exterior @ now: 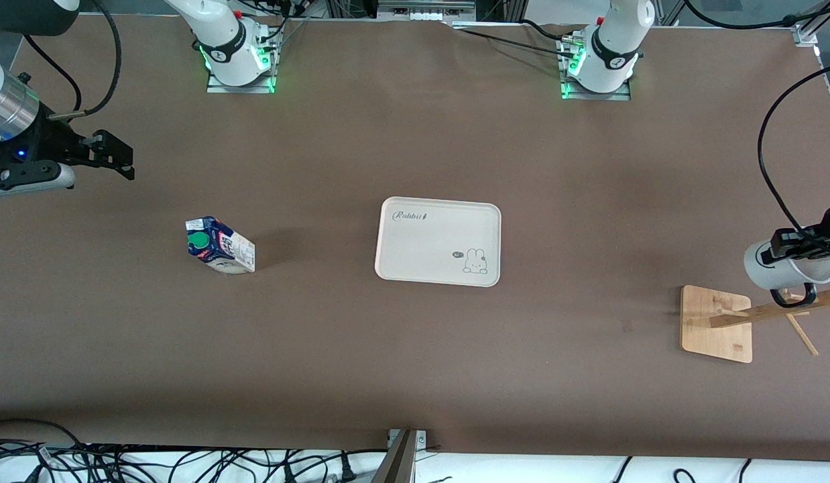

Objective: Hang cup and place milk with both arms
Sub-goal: 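Carry the mug with the left gripper onto the wooden stand's peg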

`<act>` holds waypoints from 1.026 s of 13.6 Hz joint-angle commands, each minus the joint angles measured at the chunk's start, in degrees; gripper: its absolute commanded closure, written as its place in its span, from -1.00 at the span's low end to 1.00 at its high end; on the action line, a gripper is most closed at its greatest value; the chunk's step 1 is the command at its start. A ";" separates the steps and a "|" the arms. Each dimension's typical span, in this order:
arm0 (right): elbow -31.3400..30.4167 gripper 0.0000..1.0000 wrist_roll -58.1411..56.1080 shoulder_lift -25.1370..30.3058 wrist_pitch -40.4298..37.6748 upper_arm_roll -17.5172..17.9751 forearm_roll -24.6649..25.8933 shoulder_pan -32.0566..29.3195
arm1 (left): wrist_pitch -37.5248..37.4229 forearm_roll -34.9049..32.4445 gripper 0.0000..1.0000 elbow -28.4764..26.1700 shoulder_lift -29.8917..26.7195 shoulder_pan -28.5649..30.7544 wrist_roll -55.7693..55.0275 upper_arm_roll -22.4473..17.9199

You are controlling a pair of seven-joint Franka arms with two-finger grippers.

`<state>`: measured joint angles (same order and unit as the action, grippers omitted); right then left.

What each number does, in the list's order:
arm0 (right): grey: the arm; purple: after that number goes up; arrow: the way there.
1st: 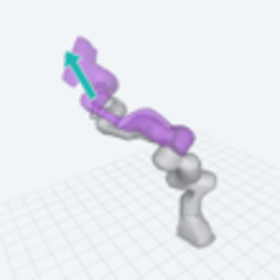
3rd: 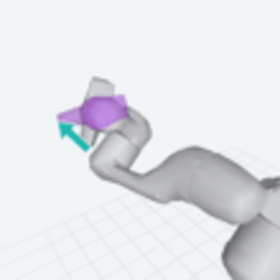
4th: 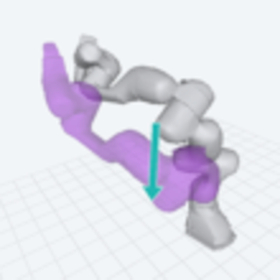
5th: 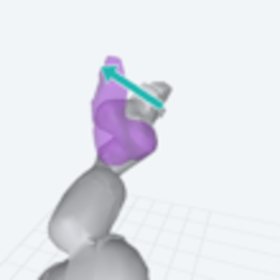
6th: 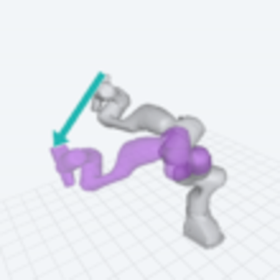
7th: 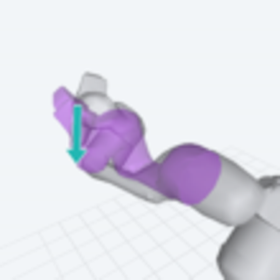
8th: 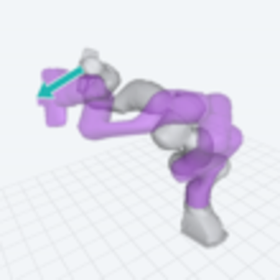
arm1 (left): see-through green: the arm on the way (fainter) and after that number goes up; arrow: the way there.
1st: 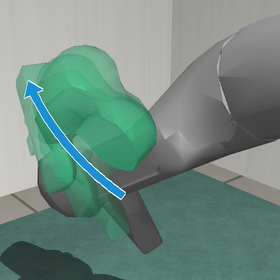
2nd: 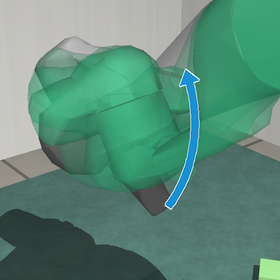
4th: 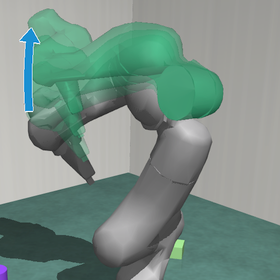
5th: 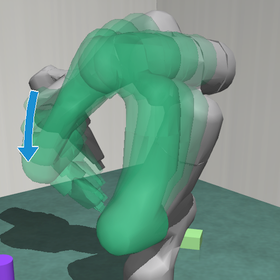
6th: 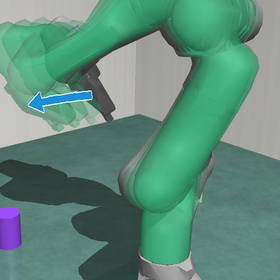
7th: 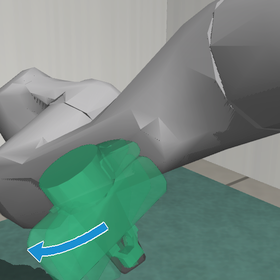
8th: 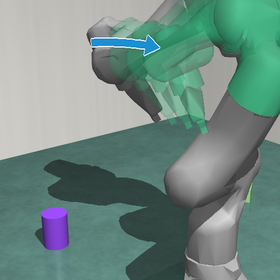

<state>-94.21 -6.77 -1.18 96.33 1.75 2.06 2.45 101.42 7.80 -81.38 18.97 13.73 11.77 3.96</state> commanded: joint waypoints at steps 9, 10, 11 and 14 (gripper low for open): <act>1.05 -1.00 0.62 -0.76 -0.27 -0.34 0.40 -0.60 | -2.36 2.92 -1.00 0.78 1.07 1.83 -0.96 1.05; 1.05 -1.00 0.62 -0.76 -0.18 -0.34 0.40 -0.60 | -3.93 2.92 -1.00 1.04 0.98 1.56 -1.31 1.23; 1.05 -1.00 0.62 -0.76 -0.18 -0.34 0.40 -0.60 | -4.47 2.83 -1.00 1.13 0.63 1.21 -2.36 1.49; 1.14 -1.00 0.62 -0.76 -0.18 -0.34 0.40 -0.51 | -7.11 -2.68 -1.00 1.31 -2.00 -2.56 -5.53 1.67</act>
<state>-94.21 -6.74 -1.56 96.36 1.00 2.06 2.34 97.00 8.69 -80.86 19.25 13.61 8.63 5.57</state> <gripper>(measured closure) 0.000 0.000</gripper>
